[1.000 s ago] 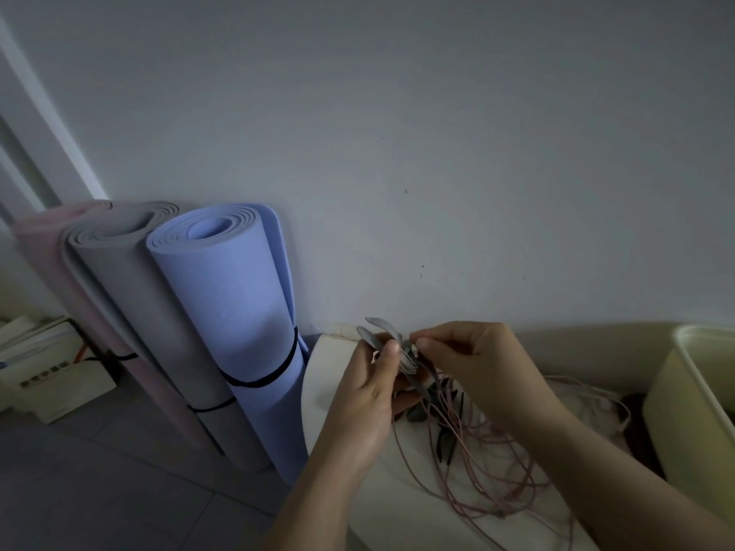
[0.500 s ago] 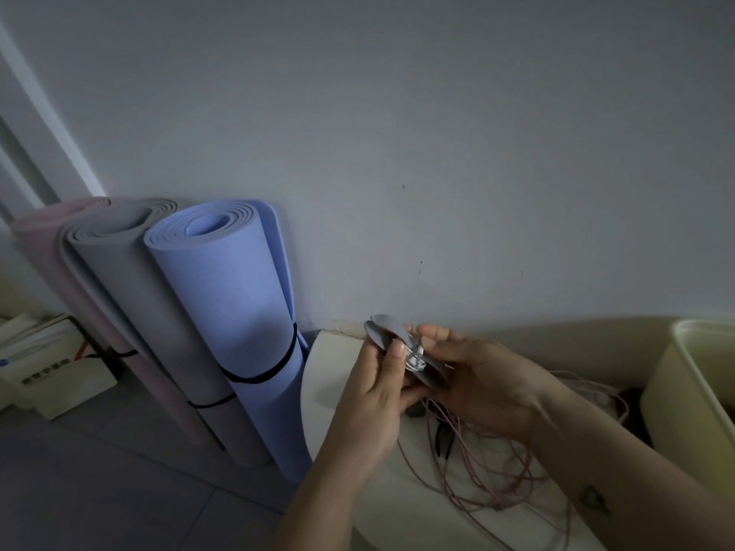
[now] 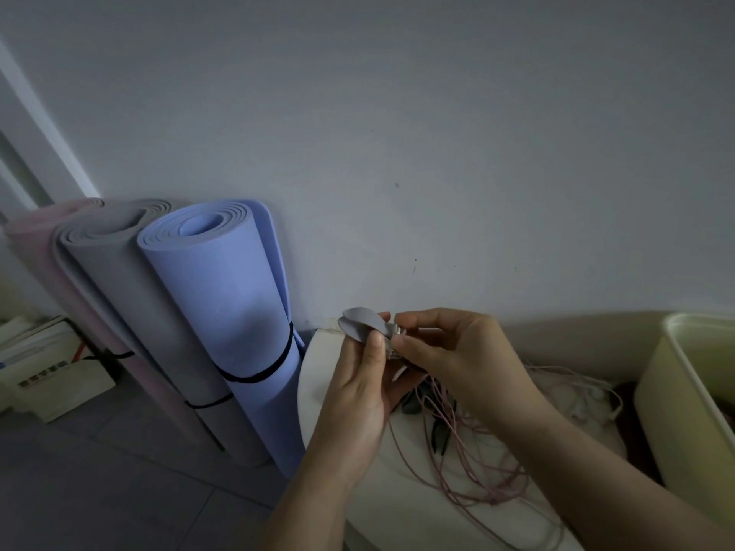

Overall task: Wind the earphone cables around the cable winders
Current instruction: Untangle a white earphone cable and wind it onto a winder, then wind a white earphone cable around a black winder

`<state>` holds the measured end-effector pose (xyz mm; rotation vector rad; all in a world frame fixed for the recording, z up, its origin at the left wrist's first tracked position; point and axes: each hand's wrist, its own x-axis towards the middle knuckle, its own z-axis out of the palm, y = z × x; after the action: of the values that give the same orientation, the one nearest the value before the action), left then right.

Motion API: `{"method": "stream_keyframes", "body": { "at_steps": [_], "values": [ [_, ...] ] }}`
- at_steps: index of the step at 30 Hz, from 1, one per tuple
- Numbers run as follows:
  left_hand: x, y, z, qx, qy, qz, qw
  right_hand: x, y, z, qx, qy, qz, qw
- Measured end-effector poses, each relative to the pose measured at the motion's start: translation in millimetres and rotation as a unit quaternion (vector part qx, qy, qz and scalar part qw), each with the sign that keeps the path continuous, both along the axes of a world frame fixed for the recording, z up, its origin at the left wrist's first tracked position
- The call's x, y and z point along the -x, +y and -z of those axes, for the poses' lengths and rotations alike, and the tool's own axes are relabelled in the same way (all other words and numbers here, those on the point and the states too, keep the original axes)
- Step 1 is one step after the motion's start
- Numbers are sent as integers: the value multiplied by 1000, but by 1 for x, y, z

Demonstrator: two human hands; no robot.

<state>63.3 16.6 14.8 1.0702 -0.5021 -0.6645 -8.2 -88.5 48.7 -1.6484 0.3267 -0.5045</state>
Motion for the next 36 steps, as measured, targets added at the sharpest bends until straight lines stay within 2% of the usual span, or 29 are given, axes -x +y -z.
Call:
{"method": "stream_keyframes", "body": {
  "at_steps": [2,4,6,7,10,13,15,17,21,24,26,29,32,36],
  "values": [
    [-2,1,-1,7,20,7,1000,-2,-1,3,26,9,1,1000],
    [-2,0,-3,18,42,9,999,-1,-3,3,7,8,-11,1000],
    [0,0,-7,31,72,-15,997,4,-7,-2,-3,2,-11,1000],
    [2,1,-11,34,83,-29,995,8,-8,-8,22,1,-6,1000],
    [8,0,-21,28,101,-39,994,22,-6,-18,182,18,2,983],
    [29,-3,-39,-11,69,-43,997,47,4,-20,333,-3,-7,943],
    [48,-6,-49,-39,46,-44,997,65,7,-21,414,-11,46,909],
    [67,-9,-55,-59,34,-32,997,82,7,-25,457,-14,110,883],
    [102,-15,-61,-102,-26,18,994,117,-7,-31,422,-5,164,892],
    [118,-17,-56,-156,-102,14,982,147,-27,-28,375,6,233,897],
    [127,-18,-52,-192,-146,11,970,172,-44,-26,338,21,302,891],
    [133,-17,-44,-204,-143,12,968,199,-73,-15,314,111,370,867],
    [135,-15,-39,-206,-137,9,969,209,-88,-4,325,207,380,841],
    [126,-13,-35,-209,-131,0,969,194,-80,-6,355,181,333,854]
  ]
}}
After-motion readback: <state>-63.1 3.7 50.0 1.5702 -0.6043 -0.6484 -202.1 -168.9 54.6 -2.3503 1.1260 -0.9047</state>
